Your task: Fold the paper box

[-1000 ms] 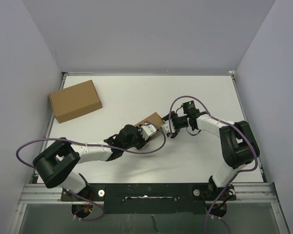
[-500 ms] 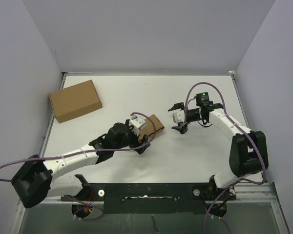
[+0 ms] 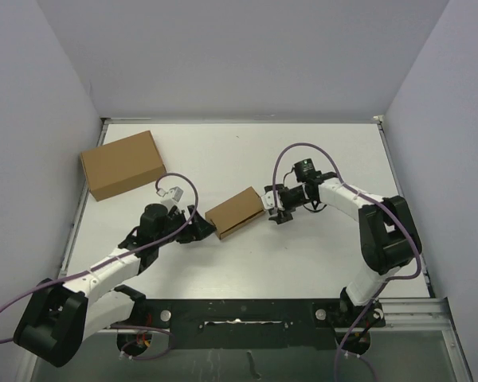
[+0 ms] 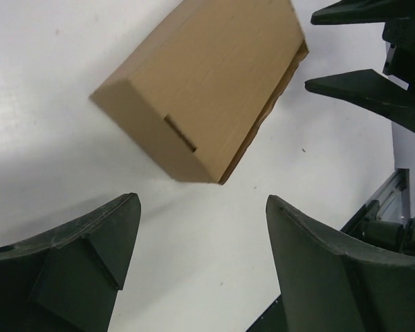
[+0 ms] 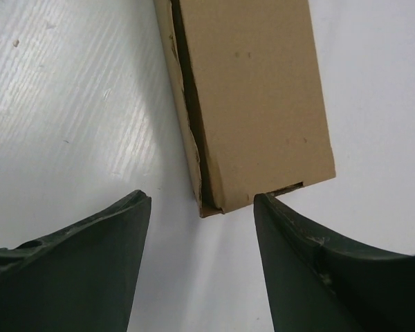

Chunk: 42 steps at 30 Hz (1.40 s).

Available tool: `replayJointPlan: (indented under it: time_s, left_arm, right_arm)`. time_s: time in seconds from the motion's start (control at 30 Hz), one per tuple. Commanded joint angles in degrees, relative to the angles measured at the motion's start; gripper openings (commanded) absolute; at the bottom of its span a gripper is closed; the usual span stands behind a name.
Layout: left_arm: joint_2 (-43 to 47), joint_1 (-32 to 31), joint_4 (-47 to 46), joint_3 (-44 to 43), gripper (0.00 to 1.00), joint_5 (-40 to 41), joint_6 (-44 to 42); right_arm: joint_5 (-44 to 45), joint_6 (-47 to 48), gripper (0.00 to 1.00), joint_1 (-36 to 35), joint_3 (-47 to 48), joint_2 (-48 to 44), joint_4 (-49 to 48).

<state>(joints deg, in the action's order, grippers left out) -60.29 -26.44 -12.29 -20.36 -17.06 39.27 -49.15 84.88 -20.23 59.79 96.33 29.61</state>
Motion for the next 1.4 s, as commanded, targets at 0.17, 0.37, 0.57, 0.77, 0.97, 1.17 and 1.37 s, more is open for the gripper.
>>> replayJointPlan:
  time_s: [0.17, 0.37, 0.57, 0.77, 0.97, 1.17, 1.37]
  left_arm:
    - [-3.63, 2.5, -8.07, 1.51, 0.72, -5.49, 6.71]
    - [-6.63, 3.17, -10.83, 2.07, 0.72, -6.54, 6.91]
    - [-5.79, 3.71, -10.91, 2.85, 0.72, -6.72, 6.82]
    - [-1.79, 4.18, -10.45, 4.16, 0.73, -5.46, 6.52]
    - [2.15, 4.76, -10.93, 5.53, 0.89, -4.0, 7.17]
    - [3.72, 5.79, -15.2, 8.09, 0.98, -3.23, 12.54]
    - [3.42, 6.29, -17.98, 10.12, 0.98, -3.84, 14.4]
  right_arm:
    - [7.5, -0.35, 0.52, -3.0, 1.91, 2.68, -4.9]
    - [9.55, -0.73, 0.29, -3.46, 1.27, 2.82, -6.5]
    - [10.26, -2.71, 0.06, -3.21, 0.95, 1.95, -7.42]
    - [4.47, -8.93, 0.49, -0.7, 1.67, -2.83, -5.59]
    - [-2.94, -23.32, 0.73, 3.5, 3.07, -8.97, -6.45]
    - [-16.98, -59.48, 0.78, 10.0, 6.75, -5.26, -15.06]
    - [-17.05, -80.9, 0.75, 10.93, 6.08, 1.39, -24.09]
